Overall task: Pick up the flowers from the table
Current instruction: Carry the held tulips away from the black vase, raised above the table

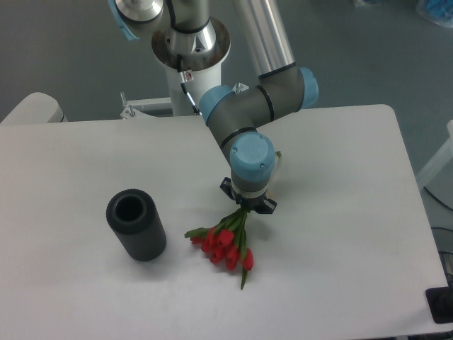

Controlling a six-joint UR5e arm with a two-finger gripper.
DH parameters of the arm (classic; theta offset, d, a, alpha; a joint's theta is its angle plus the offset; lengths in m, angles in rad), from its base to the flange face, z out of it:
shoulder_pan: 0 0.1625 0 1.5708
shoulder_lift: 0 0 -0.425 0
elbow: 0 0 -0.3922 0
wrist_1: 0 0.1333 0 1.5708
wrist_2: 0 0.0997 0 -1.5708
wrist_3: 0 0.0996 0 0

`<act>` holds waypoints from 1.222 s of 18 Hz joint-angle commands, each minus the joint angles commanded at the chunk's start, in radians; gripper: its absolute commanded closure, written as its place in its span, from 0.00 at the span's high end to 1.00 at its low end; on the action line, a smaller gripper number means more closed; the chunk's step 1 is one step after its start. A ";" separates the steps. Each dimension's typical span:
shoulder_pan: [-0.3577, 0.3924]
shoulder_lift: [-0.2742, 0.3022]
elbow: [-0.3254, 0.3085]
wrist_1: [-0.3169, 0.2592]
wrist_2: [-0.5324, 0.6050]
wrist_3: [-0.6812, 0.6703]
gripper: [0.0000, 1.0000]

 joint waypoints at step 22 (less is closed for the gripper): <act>0.000 -0.172 0.427 -0.287 -0.035 0.083 0.00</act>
